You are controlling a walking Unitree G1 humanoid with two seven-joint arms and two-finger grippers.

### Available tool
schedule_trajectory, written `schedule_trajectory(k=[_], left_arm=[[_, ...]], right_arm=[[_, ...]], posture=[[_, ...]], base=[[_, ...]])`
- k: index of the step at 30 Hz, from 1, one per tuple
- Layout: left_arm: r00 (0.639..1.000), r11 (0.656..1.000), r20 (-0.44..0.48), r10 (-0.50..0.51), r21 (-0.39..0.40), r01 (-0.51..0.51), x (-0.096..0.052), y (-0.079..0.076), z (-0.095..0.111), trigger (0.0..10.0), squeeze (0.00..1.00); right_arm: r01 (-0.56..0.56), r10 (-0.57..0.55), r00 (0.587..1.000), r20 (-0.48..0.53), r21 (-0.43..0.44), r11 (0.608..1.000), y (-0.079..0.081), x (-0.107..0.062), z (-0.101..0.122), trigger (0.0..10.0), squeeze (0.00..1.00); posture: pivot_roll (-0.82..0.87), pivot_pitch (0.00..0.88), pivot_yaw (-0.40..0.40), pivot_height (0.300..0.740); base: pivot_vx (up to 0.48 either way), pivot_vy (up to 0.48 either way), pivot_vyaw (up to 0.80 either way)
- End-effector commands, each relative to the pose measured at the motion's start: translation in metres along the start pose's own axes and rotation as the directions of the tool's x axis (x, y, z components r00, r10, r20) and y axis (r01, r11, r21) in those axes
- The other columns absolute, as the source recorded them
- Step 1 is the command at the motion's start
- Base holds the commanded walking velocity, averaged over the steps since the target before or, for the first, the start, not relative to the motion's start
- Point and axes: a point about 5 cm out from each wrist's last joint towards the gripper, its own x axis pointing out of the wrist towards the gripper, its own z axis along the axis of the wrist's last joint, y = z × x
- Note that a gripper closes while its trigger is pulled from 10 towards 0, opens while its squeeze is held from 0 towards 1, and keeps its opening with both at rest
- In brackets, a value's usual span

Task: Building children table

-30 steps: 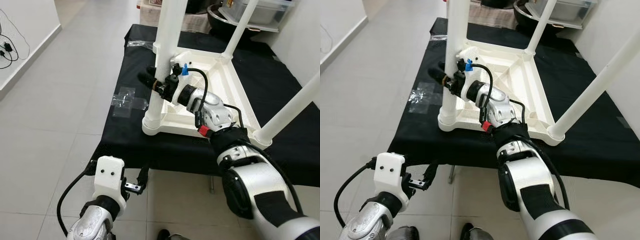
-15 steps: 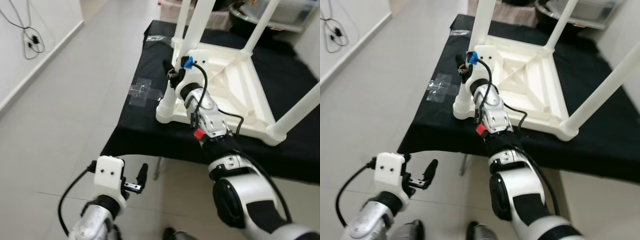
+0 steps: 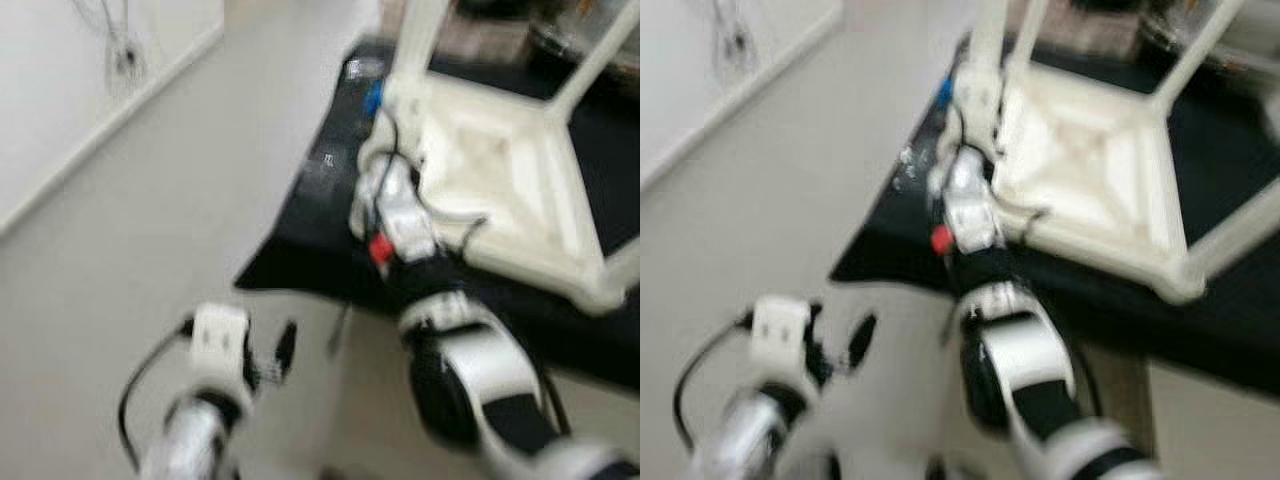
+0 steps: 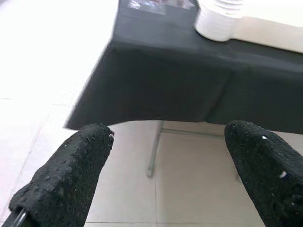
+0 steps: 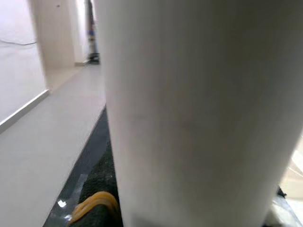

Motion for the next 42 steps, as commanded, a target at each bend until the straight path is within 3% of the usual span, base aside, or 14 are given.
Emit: schedule_trajectory(k=[1,6,10,17,24,26,28,29,30,34,39,40,41,42], left_arm=[[1.000,1.000,-0.021,-0.011,-0.007,0.011,-0.001,-0.002,-0.004,10.0,0.00],[1.000,1.000,-0.021,-0.010,-0.007,0.010,0.000,-0.002,-0.004,10.0,0.00],[1.000,1.000,-0.020,-0.008,-0.009,0.008,0.000,-0.002,-0.004,10.0,0.00],[1.000,1.000,-0.019,-0.002,-0.004,0.002,0.001,-0.001,-0.005,10.0,0.00],[1.000,1.000,-0.006,0.001,0.001,-0.001,0.004,0.000,-0.004,10.0,0.00],[1.000,1.000,0.001,0.003,0.006,-0.003,0.006,0.002,-0.003,10.0,0.00],[1.000,1.000,0.013,0.008,0.008,-0.008,0.009,0.004,-0.001,10.0,0.00],[0.999,1.000,0.026,0.021,-0.002,-0.021,0.013,0.006,0.002,10.0,0.00],[0.999,1.000,0.030,0.022,-0.010,-0.022,0.015,0.005,0.003,10.0,0.00],[0.999,1.000,0.040,0.005,-0.006,-0.005,0.021,0.003,0.006,10.0,0.00],[0.999,1.000,0.041,-0.002,-0.002,0.002,0.024,0.003,0.006,10.0,0.00],[0.998,0.998,0.057,-0.002,0.056,-0.001,0.027,0.005,0.010,10.0,0.00],[0.997,0.992,0.079,-0.013,0.126,0.003,0.033,0.009,0.016,10.0,1.00],[0.997,0.992,0.079,-0.013,0.126,0.003,0.033,0.009,0.016,10.0,1.00]], right_arm=[[0.135,-0.140,0.974,-0.180,-0.041,0.990,-0.018,-0.003,-0.043,10.0,0.00],[0.223,-0.226,0.956,-0.189,-0.035,0.974,-0.021,-0.005,-0.045,10.0,0.00],[0.342,-0.342,0.910,-0.236,-0.043,0.939,-0.022,-0.010,-0.050,10.0,0.00],[0.526,-0.517,0.789,-0.332,-0.070,0.848,-0.017,-0.024,-0.058,9.9,0.00],[0.520,-0.493,0.821,-0.286,0.020,0.854,-0.013,-0.017,-0.042,10.0,0.00],[0.506,-0.477,0.845,-0.243,0.074,0.859,-0.009,-0.012,-0.026,10.0,0.00],[0.458,-0.434,0.887,-0.156,0.179,0.871,-0.005,-0.005,0.003,10.0,0.00],[0.376,-0.383,0.923,-0.037,0.298,0.877,-0.004,0.001,0.040,10.0,0.00],[0.349,-0.372,0.928,0.011,0.324,0.879,-0.005,0.002,0.052,10.0,0.00],[0.289,-0.348,0.931,0.106,0.366,0.885,-0.010,0.003,0.079,10.0,0.00],[0.266,-0.338,0.934,0.119,0.399,0.877,-0.015,0.004,0.091,10.0,0.00],[0.245,-0.320,0.938,0.131,0.402,0.882,-0.018,0.003,0.094,10.0,0.00],[0.228,-0.297,0.947,0.121,0.395,0.890,-0.022,0.002,0.090,10.0,0.00],[0.228,-0.297,0.947,0.121,0.395,0.890,-0.022,0.002,0.090,10.0,0.00]], posture=[[0.12,0.220,-0.161,0.740],[0.12,0.219,-0.162,0.740],[0.12,0.215,-0.163,0.740],[0.14,0.203,-0.166,0.740],[0.16,0.187,-0.166,0.740],[0.15,0.179,-0.165,0.740],[0.14,0.173,-0.159,0.740],[0.13,0.162,-0.154,0.740],[0.13,0.156,-0.152,0.740],[0.12,0.145,-0.148,0.740],[0.12,0.136,-0.145,0.740],[0.12,0.120,-0.140,0.740],[0.13,0.113,-0.140,0.740],[0.13,0.113,-0.140,0.740]], base=[[0.000,0.000,0.00],[0.000,0.000,0.00],[0.000,0.000,0.00],[0.000,0.000,0.00],[0.000,0.000,0.00],[0.000,0.000,0.00],[0.000,0.000,0.00],[0.000,0.000,0.00],[0.000,0.000,0.00],[0.000,0.000,0.00],[0.000,0.000,0.00],[0.000,0.000,0.00],[0.000,0.000,0.00],[0.000,0.000,0.00]])
